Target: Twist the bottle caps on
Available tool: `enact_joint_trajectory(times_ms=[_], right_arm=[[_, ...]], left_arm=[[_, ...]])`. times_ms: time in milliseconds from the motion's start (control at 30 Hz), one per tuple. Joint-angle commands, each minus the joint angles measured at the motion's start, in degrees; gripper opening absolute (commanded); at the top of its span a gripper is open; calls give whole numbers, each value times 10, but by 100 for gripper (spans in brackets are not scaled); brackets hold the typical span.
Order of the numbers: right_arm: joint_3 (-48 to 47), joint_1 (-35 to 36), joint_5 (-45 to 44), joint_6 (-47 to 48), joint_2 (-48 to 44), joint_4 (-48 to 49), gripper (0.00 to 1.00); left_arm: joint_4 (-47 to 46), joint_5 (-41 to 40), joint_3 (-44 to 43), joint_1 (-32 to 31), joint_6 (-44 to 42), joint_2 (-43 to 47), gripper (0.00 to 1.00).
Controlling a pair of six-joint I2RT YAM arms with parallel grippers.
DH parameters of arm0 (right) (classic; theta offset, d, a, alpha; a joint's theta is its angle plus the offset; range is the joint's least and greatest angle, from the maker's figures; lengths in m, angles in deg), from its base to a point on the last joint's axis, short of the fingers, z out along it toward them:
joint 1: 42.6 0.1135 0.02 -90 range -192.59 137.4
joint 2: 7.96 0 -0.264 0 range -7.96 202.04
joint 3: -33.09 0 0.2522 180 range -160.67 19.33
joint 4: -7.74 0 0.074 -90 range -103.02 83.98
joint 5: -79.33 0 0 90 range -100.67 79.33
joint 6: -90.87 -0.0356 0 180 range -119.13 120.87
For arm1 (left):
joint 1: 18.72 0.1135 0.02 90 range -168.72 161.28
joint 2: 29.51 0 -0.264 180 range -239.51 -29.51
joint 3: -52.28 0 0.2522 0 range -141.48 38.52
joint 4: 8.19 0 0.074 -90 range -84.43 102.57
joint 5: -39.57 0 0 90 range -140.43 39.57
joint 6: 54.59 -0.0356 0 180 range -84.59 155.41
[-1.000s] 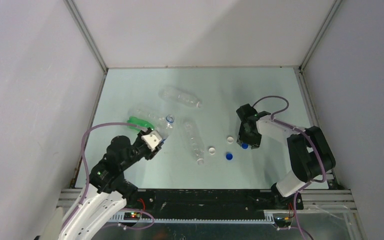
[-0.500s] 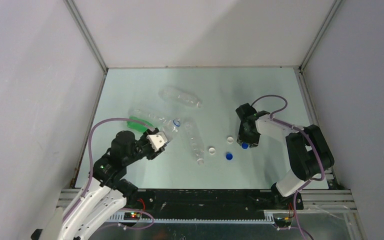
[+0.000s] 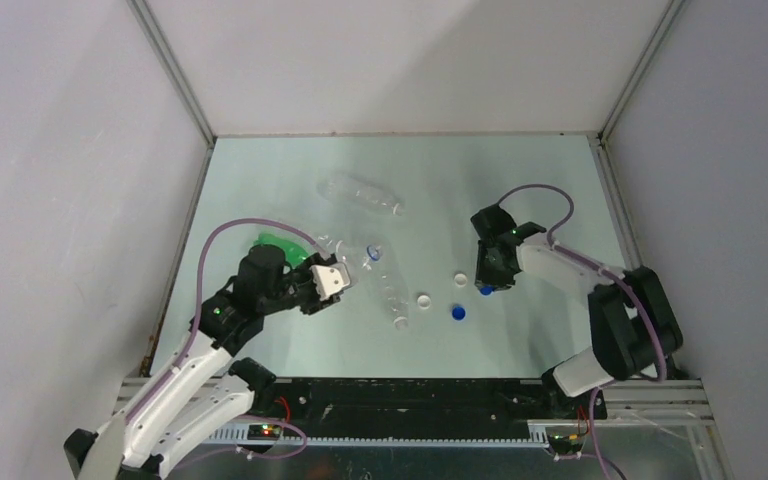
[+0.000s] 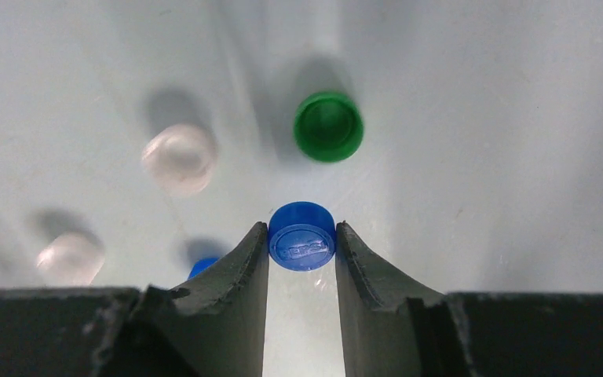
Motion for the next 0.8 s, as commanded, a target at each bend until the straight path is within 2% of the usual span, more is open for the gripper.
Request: enact_joint_trajectory(times_ms=[0, 100, 200, 367, 467, 633, 767], right_arm=[[-45, 31, 15, 75, -92, -22, 5], [-75, 61, 37, 131, -156, -23, 3], [-109, 75, 99, 212, -206, -24, 3], [-179, 86, 210, 320, -236, -38, 6], [-194, 89, 288, 398, -254, -32, 2], [-195, 93, 402, 563, -290, -19, 0], [-195, 94, 443, 683, -318, -18, 0]], left_arm=[[1, 21, -26, -7, -47, -25, 2], [-9, 34, -29, -10, -57, -35, 0], [-7, 63, -46, -11, -75, -48, 0], [-9, 116, -77, -13, -87, -79, 0], [6, 138, -114, -13, -92, -114, 0], [112, 173, -218, -13, -140, -201, 0], [199, 203, -289, -13, -180, -262, 0]])
